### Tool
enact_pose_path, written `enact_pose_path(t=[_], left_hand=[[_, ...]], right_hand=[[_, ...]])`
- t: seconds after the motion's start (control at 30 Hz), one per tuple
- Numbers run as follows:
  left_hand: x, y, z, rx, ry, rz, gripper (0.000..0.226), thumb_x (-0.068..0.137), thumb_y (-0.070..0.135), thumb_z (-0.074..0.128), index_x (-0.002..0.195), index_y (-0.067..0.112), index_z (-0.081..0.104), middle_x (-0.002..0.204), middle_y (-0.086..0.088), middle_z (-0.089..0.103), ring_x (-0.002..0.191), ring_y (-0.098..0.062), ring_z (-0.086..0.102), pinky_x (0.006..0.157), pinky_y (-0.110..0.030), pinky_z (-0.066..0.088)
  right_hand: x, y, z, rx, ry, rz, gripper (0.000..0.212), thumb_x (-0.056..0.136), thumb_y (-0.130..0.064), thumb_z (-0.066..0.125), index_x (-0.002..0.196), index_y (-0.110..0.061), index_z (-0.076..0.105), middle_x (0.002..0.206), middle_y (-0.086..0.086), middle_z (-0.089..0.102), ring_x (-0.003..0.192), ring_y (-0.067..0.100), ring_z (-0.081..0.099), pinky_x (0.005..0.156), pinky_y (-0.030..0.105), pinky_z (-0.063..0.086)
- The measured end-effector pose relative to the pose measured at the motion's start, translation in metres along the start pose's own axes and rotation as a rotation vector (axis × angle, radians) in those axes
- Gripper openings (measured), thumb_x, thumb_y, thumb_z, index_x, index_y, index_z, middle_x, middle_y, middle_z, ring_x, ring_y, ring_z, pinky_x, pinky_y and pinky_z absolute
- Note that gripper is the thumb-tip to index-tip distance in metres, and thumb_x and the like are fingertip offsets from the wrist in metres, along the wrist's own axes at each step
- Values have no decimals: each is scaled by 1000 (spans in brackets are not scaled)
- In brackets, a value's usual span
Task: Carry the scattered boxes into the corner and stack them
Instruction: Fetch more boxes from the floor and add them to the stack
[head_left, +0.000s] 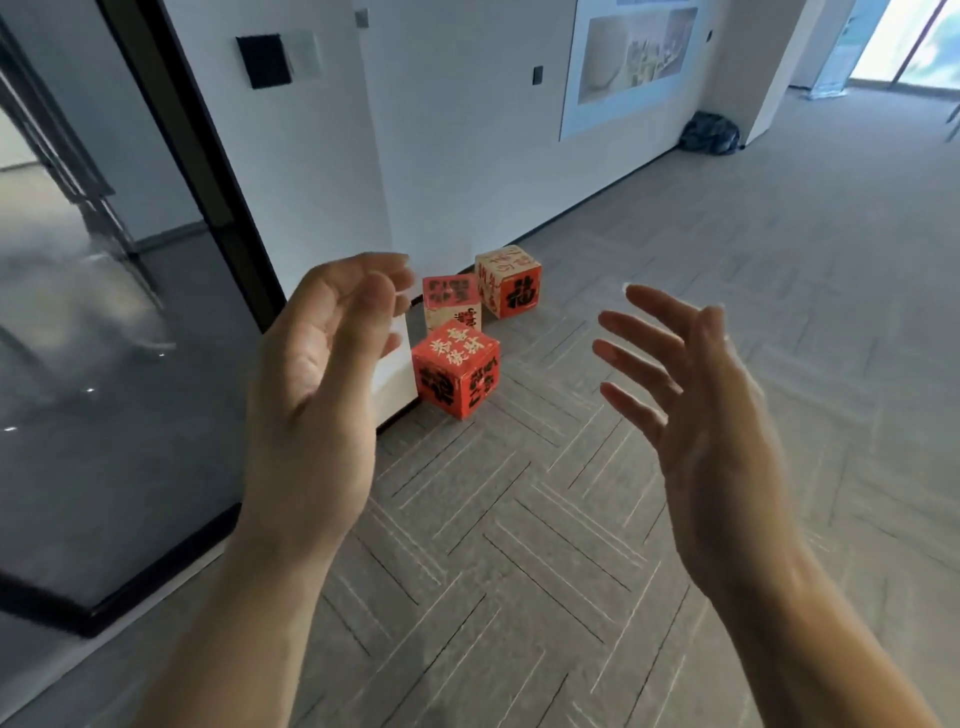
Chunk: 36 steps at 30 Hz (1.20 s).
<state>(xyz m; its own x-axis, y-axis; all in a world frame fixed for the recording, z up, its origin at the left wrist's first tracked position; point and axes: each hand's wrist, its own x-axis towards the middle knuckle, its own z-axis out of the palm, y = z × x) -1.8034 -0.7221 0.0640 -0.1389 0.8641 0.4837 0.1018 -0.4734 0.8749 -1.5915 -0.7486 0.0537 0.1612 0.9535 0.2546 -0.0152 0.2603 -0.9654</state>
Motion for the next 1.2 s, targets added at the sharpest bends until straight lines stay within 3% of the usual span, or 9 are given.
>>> enact_pose_path(t=[0.13, 0.23, 0.37, 0.47, 0.53, 0.63, 0.93, 1.1, 1.2], left_hand=[[77, -25, 41, 51, 19, 21, 45, 99, 55, 46, 126, 25, 65, 126, 12, 72, 126, -10, 65, 108, -38, 53], [137, -57, 67, 67, 56, 34, 46, 99, 55, 48, 127, 23, 65, 128, 11, 71, 128, -11, 64, 111, -43, 51], [218, -128, 104, 79, 85, 4, 45, 99, 54, 48, 126, 23, 66, 125, 11, 72, 125, -11, 65, 109, -40, 53], [283, -187, 132, 59, 91, -30, 45, 100, 53, 48, 125, 21, 66, 122, 11, 73, 123, -12, 67, 103, -36, 56], [334, -221, 150, 53, 104, -45, 46, 100, 54, 47, 125, 20, 66, 122, 12, 73, 122, -12, 67, 104, -39, 56], [412, -260, 179, 72, 108, -37, 48, 101, 55, 44, 127, 20, 66, 124, 11, 73, 122, -12, 67, 106, -46, 55], [595, -370, 241, 203, 148, -32, 49, 102, 52, 45, 131, 18, 64, 126, 12, 71, 124, -7, 66, 105, -34, 55], [667, -437, 267, 285, 273, -119, 50, 101, 52, 45, 132, 18, 65, 125, 12, 72, 122, -7, 67, 103, -32, 56], [717, -464, 276, 330, 378, -134, 51, 99, 55, 46, 131, 20, 65, 124, 15, 72, 122, -6, 67, 105, -36, 56]], right_hand=[[103, 8, -14, 28, -68, -3, 58, 90, -72, 37, 131, -40, 62, 133, -18, 70, 127, 9, 65, 110, 47, 48], [178, 26, -20, 39, -91, -21, 56, 91, -69, 36, 130, -38, 62, 133, -16, 70, 128, 10, 64, 111, 48, 47], [283, 73, -25, 22, -113, -1, 51, 97, -61, 33, 131, -37, 62, 133, -15, 70, 129, 11, 64, 110, 47, 47], [363, 109, -25, -24, -111, 32, 58, 93, -67, 35, 133, -35, 62, 134, -14, 70, 128, 11, 65, 110, 48, 48], [422, 125, -27, -56, -97, 42, 68, 88, -73, 38, 138, -32, 60, 135, -13, 70, 128, 11, 65, 110, 49, 48], [511, 141, -35, -80, -57, 28, 62, 95, -65, 34, 140, -30, 59, 137, -10, 69, 128, 12, 65, 111, 49, 48], [741, 229, -36, -55, -128, 59, 58, 98, -62, 31, 140, -32, 58, 139, -9, 68, 130, 12, 64, 112, 51, 48], [871, 282, -22, -30, -273, 70, 76, 86, -86, 39, 139, -35, 58, 138, -12, 68, 128, 9, 64, 110, 48, 50], [953, 303, 0, -20, -360, 58, 83, 83, -89, 41, 141, -33, 57, 138, -10, 68, 128, 9, 64, 110, 48, 50]])
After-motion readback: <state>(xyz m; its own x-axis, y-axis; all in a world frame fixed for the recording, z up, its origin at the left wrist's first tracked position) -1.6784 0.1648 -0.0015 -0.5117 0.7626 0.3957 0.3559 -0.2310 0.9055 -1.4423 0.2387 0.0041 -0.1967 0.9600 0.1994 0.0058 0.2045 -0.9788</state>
